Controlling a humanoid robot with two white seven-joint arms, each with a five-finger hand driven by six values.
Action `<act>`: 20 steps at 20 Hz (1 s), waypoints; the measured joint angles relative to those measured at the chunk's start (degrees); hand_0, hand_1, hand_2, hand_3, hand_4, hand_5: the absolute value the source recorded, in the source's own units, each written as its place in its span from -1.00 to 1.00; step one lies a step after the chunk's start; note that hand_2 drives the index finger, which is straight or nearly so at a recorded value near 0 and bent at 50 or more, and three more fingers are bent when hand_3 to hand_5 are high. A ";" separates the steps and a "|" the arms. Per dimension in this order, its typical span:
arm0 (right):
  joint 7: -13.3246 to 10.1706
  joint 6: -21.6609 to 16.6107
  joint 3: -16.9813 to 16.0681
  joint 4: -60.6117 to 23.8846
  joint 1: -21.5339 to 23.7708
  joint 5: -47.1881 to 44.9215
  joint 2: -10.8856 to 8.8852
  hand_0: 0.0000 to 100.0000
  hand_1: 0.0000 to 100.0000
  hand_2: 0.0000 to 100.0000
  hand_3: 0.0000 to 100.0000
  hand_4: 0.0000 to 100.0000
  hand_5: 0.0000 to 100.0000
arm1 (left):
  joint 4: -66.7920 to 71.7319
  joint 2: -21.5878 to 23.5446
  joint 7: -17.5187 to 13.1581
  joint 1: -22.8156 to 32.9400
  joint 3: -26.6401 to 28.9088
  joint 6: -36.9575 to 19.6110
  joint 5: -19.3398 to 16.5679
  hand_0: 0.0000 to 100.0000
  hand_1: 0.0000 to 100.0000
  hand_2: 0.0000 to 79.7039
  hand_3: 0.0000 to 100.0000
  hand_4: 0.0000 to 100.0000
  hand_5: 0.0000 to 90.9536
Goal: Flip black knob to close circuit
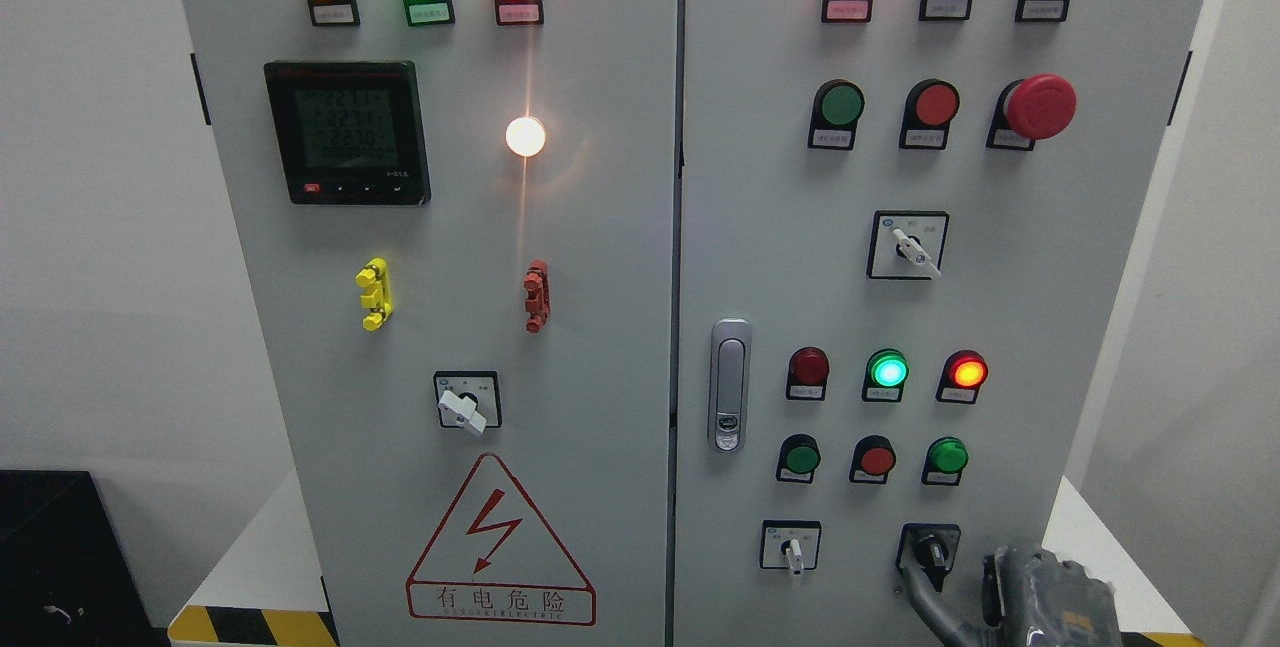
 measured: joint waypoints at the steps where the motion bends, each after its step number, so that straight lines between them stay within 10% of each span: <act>1: -0.33 -0.27 0.18 -0.14 0.15 -0.36 0.13 -1.00 -0.97 0.85 1.00 1.00 1.00 | 0.00 0.00 0.00 0.00 0.00 0.00 0.00 -0.76 0.11 -1.00 -1.00 -1.00 -1.00; 13: -2.65 -0.20 1.37 -5.70 5.76 -5.80 1.92 -1.00 -0.87 0.43 0.97 0.82 0.70 | 0.00 0.00 0.00 0.00 -0.02 0.00 0.00 -0.76 0.11 -1.00 -1.00 -1.00 -1.00; 20: -8.22 0.36 2.70 -10.24 11.14 -21.41 2.82 -1.00 -0.82 -0.10 0.34 0.32 0.22 | 0.00 0.00 -0.01 0.00 -0.01 0.00 0.00 -0.76 0.11 -1.00 -1.00 -1.00 -1.00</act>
